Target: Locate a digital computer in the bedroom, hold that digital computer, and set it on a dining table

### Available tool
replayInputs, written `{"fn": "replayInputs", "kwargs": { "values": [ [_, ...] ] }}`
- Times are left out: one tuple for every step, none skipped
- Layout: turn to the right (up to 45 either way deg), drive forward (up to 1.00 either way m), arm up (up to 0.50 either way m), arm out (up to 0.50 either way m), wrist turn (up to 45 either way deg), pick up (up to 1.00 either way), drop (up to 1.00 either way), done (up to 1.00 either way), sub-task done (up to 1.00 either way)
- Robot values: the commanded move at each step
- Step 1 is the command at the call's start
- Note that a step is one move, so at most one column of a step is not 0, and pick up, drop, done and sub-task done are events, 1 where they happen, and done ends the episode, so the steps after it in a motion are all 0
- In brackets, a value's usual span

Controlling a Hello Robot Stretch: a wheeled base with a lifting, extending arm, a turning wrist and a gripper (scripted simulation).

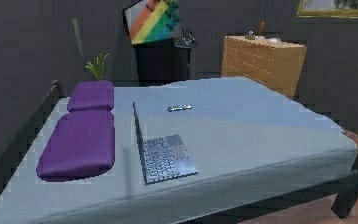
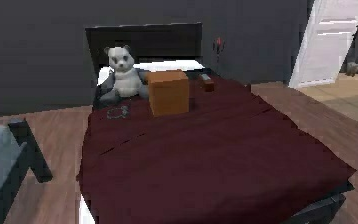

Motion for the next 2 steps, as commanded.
{"fn": "replayInputs", "kwargs": {
  "values": [
    [-45.0, 0.0, 0.0, 0.0, 0.0, 0.0, 0.0, 0.0, 0.0],
    [-45.0, 0.0, 0.0, 0.0, 0.0, 0.0, 0.0, 0.0, 0.0]
  ]
}}
